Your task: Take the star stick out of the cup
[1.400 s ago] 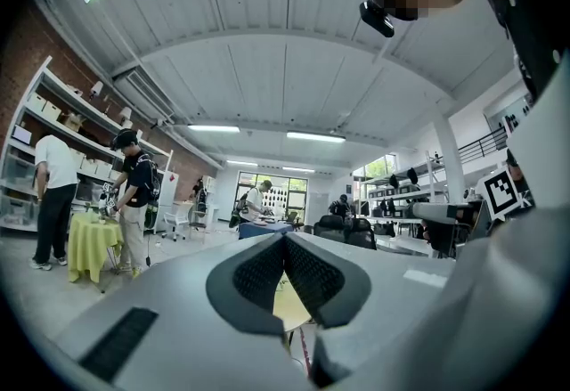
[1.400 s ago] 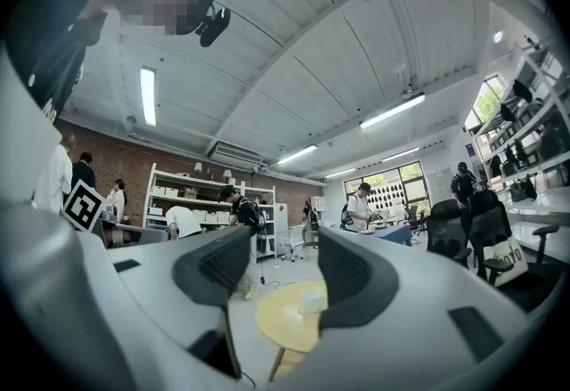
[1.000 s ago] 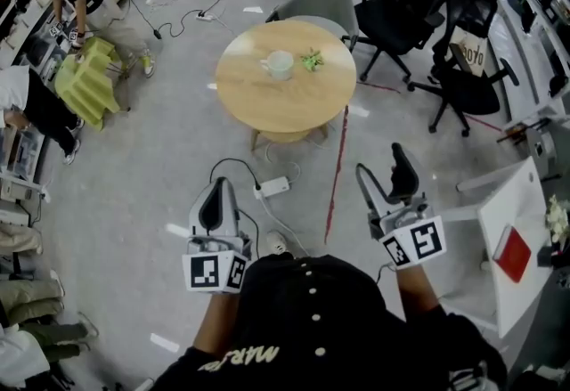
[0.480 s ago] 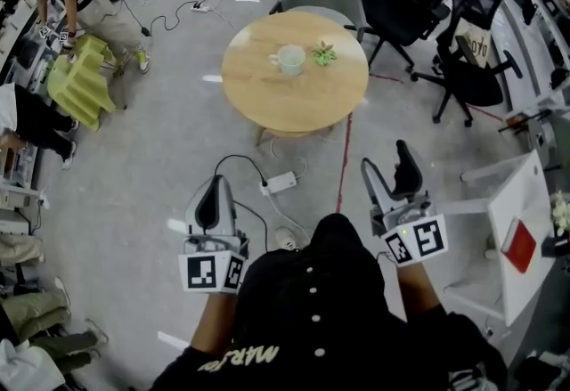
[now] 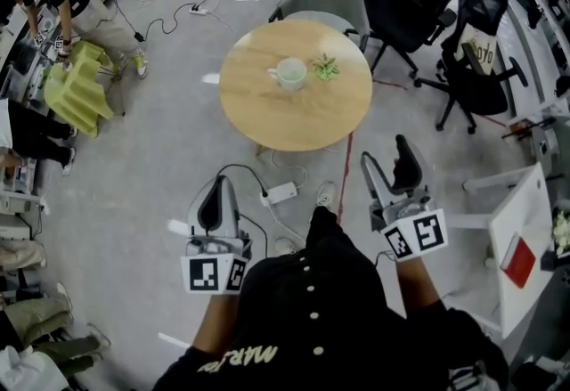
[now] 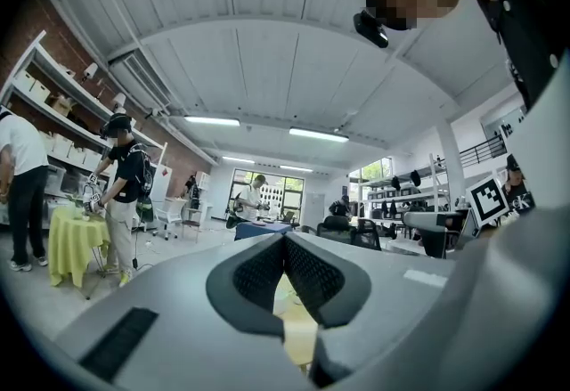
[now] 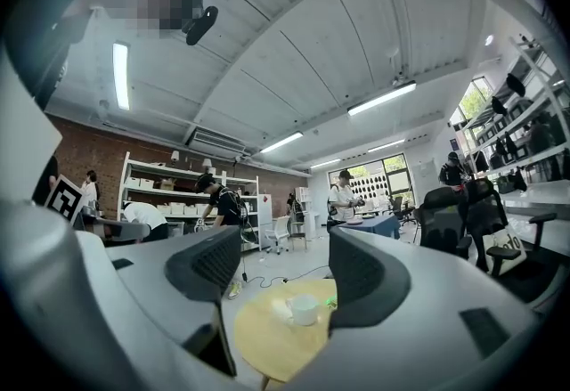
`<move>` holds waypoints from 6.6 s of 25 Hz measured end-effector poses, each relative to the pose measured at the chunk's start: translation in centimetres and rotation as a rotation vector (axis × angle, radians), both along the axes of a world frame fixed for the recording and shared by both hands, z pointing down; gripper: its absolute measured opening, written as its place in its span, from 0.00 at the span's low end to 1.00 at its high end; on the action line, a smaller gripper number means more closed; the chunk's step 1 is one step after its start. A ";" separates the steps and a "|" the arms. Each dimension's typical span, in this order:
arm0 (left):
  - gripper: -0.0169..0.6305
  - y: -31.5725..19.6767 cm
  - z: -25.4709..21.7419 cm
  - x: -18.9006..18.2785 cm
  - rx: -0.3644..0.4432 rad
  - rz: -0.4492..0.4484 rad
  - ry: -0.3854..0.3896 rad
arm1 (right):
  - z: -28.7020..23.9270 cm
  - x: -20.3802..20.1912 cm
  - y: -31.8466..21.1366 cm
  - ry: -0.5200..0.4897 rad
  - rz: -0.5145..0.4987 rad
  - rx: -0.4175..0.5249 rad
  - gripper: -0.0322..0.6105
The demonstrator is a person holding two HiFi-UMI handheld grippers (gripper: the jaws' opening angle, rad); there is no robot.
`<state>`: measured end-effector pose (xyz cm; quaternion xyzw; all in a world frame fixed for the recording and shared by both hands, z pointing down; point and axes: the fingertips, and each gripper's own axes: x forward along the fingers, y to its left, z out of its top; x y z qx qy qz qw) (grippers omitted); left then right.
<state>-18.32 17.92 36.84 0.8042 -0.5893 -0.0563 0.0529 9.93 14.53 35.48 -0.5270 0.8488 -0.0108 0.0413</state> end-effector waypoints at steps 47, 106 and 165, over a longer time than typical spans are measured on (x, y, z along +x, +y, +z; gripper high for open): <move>0.03 -28.4 -0.3 5.0 -0.042 -0.221 -0.066 | 8.5 3.4 -32.7 0.068 -0.296 -0.176 0.52; 0.03 -35.2 14.2 1.6 -0.306 -0.119 -0.005 | 31.3 -2.9 -37.9 -0.226 -0.112 -1.103 0.08; 0.03 -32.2 -8.3 2.5 0.151 -0.093 -0.097 | -6.8 -0.5 -32.6 0.048 -0.104 0.114 0.08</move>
